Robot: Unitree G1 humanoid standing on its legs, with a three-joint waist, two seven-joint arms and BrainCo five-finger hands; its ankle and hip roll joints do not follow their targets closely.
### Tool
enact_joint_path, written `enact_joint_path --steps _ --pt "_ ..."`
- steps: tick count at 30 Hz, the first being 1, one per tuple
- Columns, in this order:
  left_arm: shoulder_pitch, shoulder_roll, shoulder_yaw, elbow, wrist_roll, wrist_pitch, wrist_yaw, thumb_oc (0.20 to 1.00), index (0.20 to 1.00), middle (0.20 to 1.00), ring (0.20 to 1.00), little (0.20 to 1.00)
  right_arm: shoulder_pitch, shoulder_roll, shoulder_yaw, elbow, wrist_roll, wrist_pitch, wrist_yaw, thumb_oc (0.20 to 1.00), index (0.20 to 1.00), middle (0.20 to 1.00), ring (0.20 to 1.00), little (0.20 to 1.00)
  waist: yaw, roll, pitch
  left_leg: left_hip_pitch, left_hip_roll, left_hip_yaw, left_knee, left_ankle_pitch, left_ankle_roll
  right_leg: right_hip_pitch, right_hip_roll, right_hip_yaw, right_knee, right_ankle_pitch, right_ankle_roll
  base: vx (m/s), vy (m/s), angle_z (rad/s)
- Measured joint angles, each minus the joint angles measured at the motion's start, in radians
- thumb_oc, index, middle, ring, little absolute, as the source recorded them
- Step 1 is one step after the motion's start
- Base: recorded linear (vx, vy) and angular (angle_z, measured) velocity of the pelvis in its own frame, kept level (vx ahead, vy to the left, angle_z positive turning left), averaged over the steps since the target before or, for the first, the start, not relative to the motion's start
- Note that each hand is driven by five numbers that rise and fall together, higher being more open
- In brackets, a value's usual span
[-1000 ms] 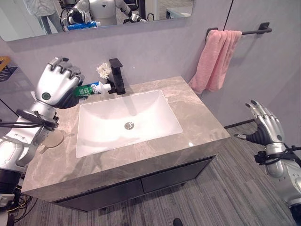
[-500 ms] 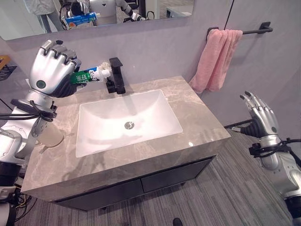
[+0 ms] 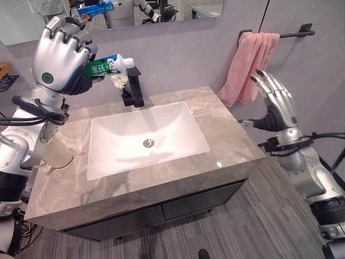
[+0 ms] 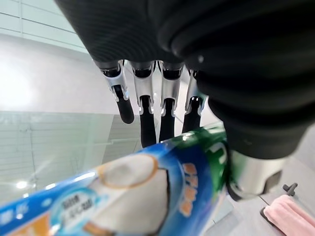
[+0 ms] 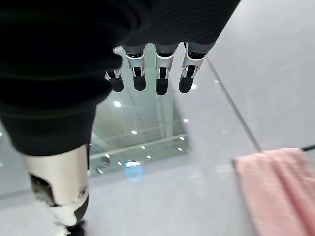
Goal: Put brush and paste in cup on sink, flatten towel.
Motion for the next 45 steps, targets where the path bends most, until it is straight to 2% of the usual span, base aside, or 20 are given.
enact_joint_path --steps 11,18,23,24,29,33,34,38,40,41,42,43,44,45 --pt "-0.014 0.114 -0.004 0.002 -0.001 0.018 0.008 0.2 0.2 0.2 0.2 0.2 0.006 0.022 0.034 -0.002 0.004 -0.001 0.03 1.0 1.0 1.0 1.0 1.0 0.023 0.001 0.001 -0.008 0.0 -0.008 0.0 0.0 0.0 -0.001 0.0 -0.013 0.0 -0.002 -0.002 0.0 0.0 0.03" --pt "0.019 0.168 0.031 0.005 -0.001 0.03 0.022 0.2 0.2 0.2 0.2 0.2 0.175 0.024 0.02 0.0 0.039 -0.007 0.051 1.0 1.0 1.0 1.0 1.0 0.039 0.001 0.001 -0.013 0.0 -0.026 0.0 0.001 -0.001 0.001 0.0 -0.024 0.007 -0.005 -0.005 0.01 0.004 0.05" --pt "0.223 0.225 0.168 0.031 -0.001 0.037 0.026 0.2 0.2 0.2 0.2 0.2 0.421 0.028 -0.126 0.055 0.036 -0.003 0.052 1.0 1.0 1.0 1.0 1.0 0.045 -0.003 0.004 -0.022 0.0 -0.033 0.0 0.0 -0.001 -0.003 -0.001 -0.033 0.005 -0.01 -0.003 0.01 0.015 0.04" --pt "0.287 0.229 0.228 0.037 -0.001 0.038 0.028 0.2 0.2 0.2 0.2 0.2 0.474 0.036 -0.182 0.076 0.034 0.002 0.048 1.0 1.0 1.0 1.0 1.0 0.044 -0.003 0.004 -0.026 0.0 -0.036 0.0 0.0 -0.001 -0.006 -0.002 -0.036 0.002 -0.011 -0.003 0.01 0.014 0.06" --pt "0.411 0.236 0.334 0.062 -0.001 0.045 0.035 0.2 0.2 0.2 0.2 0.2 0.568 0.047 -0.301 0.153 0.017 0.017 0.016 1.0 1.0 1.0 1.0 1.0 0.042 -0.005 0.006 -0.03 -0.002 -0.043 0.0 0.0 -0.001 -0.007 -0.003 -0.043 0.003 -0.014 -0.001 0.01 0.021 0.04" --pt "0.513 0.238 0.408 0.091 -0.001 0.053 0.052 0.2 0.2 0.2 0.2 0.2 0.611 0.089 -0.413 0.311 0.048 0.038 -0.044 1.0 1.0 1.0 1.0 1.0 0.038 -0.004 0.008 -0.033 -0.004 -0.05 0.0 0.0 -0.001 -0.006 -0.005 -0.049 0.008 -0.015 -0.001 0.0 0.041 0.05" --pt "0.556 0.238 0.427 0.119 -0.001 0.059 0.057 0.2 0.2 0.2 0.2 0.2 0.62 0.094 -0.444 0.394 0.091 0.067 -0.069 1.0 1.0 1.0 1.0 1.0 0.038 -0.001 0.01 -0.034 -0.007 -0.051 0.0 0.0 0.0 -0.007 -0.008 -0.05 0.008 -0.016 -0.001 0.0 0.034 0.01" --pt "0.594 0.248 0.441 0.148 -0.001 0.061 0.058 0.2 0.2 0.2 0.2 0.2 0.625 0.113 -0.458 0.528 0.184 0.078 -0.107 1.0 1.0 1.0 1.0 1.0 0.028 0.0 0.01 -0.037 -0.007 -0.05 -0.001 0.0 0.0 -0.012 -0.009 -0.05 0.005 -0.016 0.001 0.0 0.025 0.0" --pt "0.629 0.301 0.441 0.158 -0.001 0.056 0.065 0.2 0.2 0.2 0.2 0.2 0.599 0.129 -0.471 0.631 0.224 0.066 -0.132 1.0 1.0 1.0 1.0 1.0 0.025 0.001 0.01 -0.047 -0.008 -0.052 -0.004 0.001 0.0 -0.018 -0.01 -0.05 0.005 -0.016 0.001 -0.01 0.016 0.0" --pt "0.64 0.318 0.44 0.169 -0.001 0.056 0.065 0.2 0.2 0.2 0.2 0.2 0.566 0.134 -0.473 0.74 0.267 0.08 -0.136 1.0 1.0 1.0 1.0 1.0 0.023 0.001 0.01 -0.047 -0.009 -0.052 -0.004 0.001 0.0 -0.018 -0.011 -0.05 0.008 -0.016 0.001 0.0 0.0 0.0" --pt "0.644 0.318 0.44 0.176 -0.002 0.057 0.069 0.2 0.2 0.2 0.2 0.2 0.572 0.141 -0.476 0.768 0.307 0.09 -0.144 1.0 1.0 1.0 1.0 1.0 0.024 0.007 0.011 -0.047 -0.011 -0.054 -0.004 0.0 0.001 -0.017 -0.014 -0.052 0.008 -0.016 0.001 0.0 0.0 0.0" --pt "0.651 0.319 0.443 0.185 -0.002 0.058 0.071 0.2 0.2 0.2 0.2 0.2 0.583 0.152 -0.478 0.789 0.339 0.088 -0.146 1.0 1.0 1.0 1.0 1.0 0.024 0.013 0.013 -0.048 -0.013 -0.054 -0.004 0.0 0.001 -0.017 -0.016 -0.053 0.006 -0.016 0.002 -0.01 0.018 0.03" --pt "0.655 0.319 0.442 0.195 -0.002 0.057 0.071 0.2 0.2 0.2 0.2 0.2 0.539 0.167 -0.477 0.896 0.408 0.06 -0.15 1.0 1.0 1.0 1.0 1.0 0.023 0.014 0.014 -0.048 -0.013 -0.055 0.0 0.001 0.001 -0.017 -0.015 -0.053 0.006 -0.016 0.002 -0.05 0.01 0.02" --pt "0.654 0.32 0.438 0.199 -0.003 0.057 0.071 0.2 0.2 0.2 0.2 0.2 0.502 0.182 -0.466 0.989 0.498 0.07 -0.143 1.0 1.0 1.0 1.0 1.0 0.025 0.015 0.014 -0.051 -0.013 -0.056 0.0 0.001 0.001 -0.019 -0.015 -0.054 0.008 -0.016 0.003 0.0 0.0 0.0"
